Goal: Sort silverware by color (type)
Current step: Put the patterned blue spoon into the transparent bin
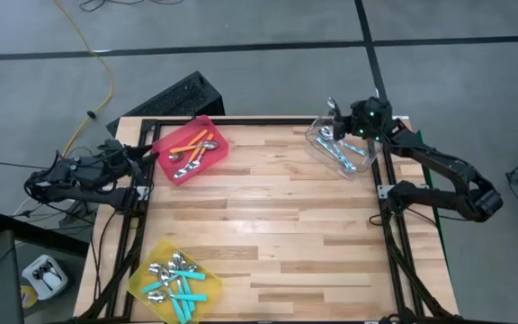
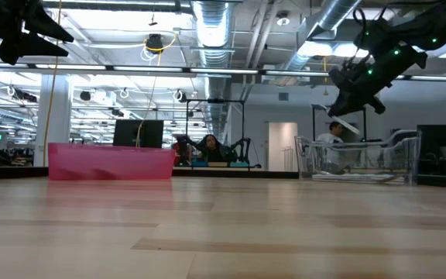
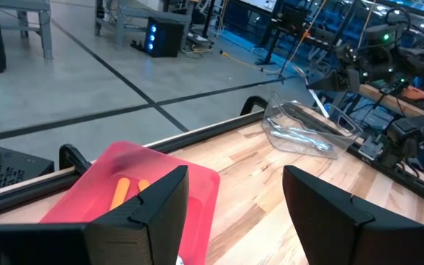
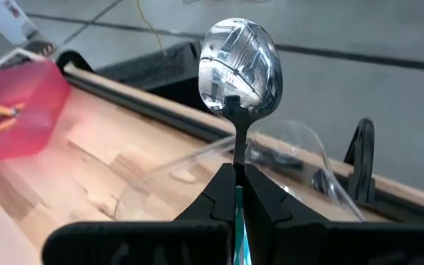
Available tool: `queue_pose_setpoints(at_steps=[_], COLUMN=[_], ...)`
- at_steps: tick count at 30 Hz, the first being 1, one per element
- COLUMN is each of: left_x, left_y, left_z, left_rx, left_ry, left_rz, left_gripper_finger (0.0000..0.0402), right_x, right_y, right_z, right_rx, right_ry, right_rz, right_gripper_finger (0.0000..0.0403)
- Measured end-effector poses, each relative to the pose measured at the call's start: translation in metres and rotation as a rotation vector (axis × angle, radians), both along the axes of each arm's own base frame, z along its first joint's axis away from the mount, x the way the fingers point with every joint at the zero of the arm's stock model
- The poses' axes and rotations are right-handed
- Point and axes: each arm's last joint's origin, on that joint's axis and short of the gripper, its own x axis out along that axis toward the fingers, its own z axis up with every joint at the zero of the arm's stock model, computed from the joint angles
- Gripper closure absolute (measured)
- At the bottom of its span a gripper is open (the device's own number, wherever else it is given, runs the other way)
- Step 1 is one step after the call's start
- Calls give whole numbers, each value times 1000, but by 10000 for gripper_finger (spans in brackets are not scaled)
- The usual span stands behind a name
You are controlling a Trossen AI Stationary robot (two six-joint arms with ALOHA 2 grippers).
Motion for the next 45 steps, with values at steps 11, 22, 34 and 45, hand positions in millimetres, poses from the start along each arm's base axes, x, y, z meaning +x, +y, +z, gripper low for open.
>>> queue_pose_setpoints(at_steps=[11, 22, 34, 45], left_x=[0, 0, 0, 0], left_y=[0, 0, 0, 0], left_z=[0, 0, 0, 0], left_rx=[0, 0, 0, 0], left_ry=[0, 0, 0, 0], left_rz=[0, 0, 0, 0], left_gripper_finger=[196, 196, 196, 196], right_x=[10, 17, 14, 9], right_y=[-3, -6, -7, -2], right_z=[-15, -22, -22, -32], right_rx=[51, 56, 48, 113], right_ry=[67, 88, 122, 243], right_rz=[-3, -8, -79, -101], right_gripper_finger=[372, 373, 372, 371])
